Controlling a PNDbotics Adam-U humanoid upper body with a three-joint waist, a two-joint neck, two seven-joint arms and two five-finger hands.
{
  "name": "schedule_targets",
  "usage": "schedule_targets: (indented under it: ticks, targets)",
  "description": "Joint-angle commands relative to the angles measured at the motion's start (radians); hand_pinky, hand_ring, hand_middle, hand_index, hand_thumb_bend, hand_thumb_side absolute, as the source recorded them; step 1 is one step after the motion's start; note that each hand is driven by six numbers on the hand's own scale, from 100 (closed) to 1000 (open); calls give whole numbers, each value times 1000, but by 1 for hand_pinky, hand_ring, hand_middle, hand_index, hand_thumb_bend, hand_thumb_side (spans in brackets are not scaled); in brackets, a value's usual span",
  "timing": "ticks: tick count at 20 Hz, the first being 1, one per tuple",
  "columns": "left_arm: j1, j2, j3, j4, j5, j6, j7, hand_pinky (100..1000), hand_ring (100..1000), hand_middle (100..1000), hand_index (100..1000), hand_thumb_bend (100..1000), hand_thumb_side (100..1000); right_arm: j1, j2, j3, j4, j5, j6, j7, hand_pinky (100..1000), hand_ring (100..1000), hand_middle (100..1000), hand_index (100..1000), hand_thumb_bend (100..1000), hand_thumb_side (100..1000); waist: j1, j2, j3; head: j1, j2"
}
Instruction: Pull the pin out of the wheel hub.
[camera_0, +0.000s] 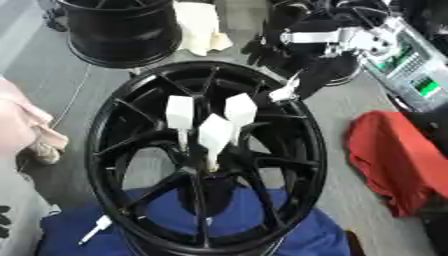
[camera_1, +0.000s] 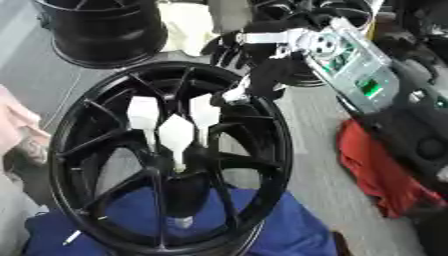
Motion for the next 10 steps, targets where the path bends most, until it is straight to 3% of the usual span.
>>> schedule_targets:
  ticks: [1, 10]
  targets:
    - [-13, 14, -3, -19, 0, -60, -64, 740, 535, 567, 770, 221, 782, -24, 2, -3, 23, 14, -15, 0, 833, 873, 832, 948, 456, 408, 8, -7, 1, -3, -11]
    - [-15, 13, -3, -20, -2, -61, -66, 739, 535, 567, 770, 221, 783, -26, 12, 4, 35, 18, -28, 22, 832, 869, 819, 942, 461, 403, 7, -7, 4, -4, -8]
